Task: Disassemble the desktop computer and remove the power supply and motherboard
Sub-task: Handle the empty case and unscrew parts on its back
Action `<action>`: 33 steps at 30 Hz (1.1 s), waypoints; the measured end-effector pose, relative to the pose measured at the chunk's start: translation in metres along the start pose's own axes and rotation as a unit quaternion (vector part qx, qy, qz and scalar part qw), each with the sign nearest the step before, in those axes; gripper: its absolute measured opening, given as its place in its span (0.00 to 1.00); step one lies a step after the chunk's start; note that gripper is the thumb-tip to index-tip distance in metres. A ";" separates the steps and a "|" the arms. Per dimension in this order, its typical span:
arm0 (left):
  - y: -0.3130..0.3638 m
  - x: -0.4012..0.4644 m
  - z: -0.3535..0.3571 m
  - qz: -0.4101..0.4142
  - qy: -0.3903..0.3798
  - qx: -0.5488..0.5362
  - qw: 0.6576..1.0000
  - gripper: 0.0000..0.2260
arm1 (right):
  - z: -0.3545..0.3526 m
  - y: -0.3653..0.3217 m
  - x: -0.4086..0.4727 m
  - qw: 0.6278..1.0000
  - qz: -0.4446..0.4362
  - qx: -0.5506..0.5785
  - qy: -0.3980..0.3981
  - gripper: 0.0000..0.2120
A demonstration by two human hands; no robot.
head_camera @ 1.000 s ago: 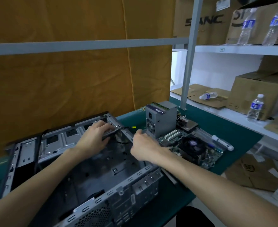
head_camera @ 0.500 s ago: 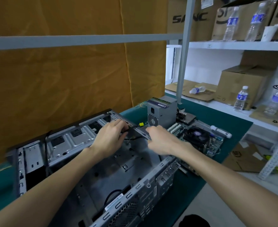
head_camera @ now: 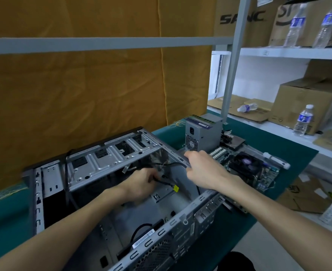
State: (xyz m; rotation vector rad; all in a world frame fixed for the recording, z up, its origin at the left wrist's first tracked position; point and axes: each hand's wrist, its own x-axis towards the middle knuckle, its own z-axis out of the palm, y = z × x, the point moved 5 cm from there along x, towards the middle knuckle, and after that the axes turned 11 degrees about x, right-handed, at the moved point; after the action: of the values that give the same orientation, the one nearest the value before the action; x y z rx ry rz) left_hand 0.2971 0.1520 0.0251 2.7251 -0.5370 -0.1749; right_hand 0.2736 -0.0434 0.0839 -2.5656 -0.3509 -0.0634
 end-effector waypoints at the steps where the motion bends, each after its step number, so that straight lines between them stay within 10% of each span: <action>1: -0.002 0.002 0.004 -0.037 -0.003 -0.068 0.997 0.17 | 0.000 0.001 -0.001 1.000 0.000 -0.002 0.000 0.08; 5: -0.004 0.012 0.025 -0.240 -0.025 -0.472 0.848 0.12 | -0.001 0.002 -0.008 1.000 0.002 -0.007 0.001 0.03; 9: 0.005 0.022 0.031 -0.280 -0.070 -0.620 0.729 0.11 | -0.003 0.001 -0.011 1.000 0.012 -0.004 0.002 0.05; 27: -0.002 0.053 0.043 -0.283 0.059 -0.643 0.709 0.16 | -0.002 0.003 -0.006 1.000 0.016 -0.005 0.017 0.02; 33: -0.009 0.055 0.045 -0.296 0.072 -0.567 0.766 0.15 | -0.002 0.003 -0.007 1.000 0.008 -0.003 0.019 0.02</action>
State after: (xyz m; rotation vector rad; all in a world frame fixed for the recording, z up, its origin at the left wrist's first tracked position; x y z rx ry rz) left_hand 0.3424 0.1234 -0.0228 1.5668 0.4209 -0.3099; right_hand 0.2679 -0.0486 0.0835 -2.5685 -0.3167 -0.1080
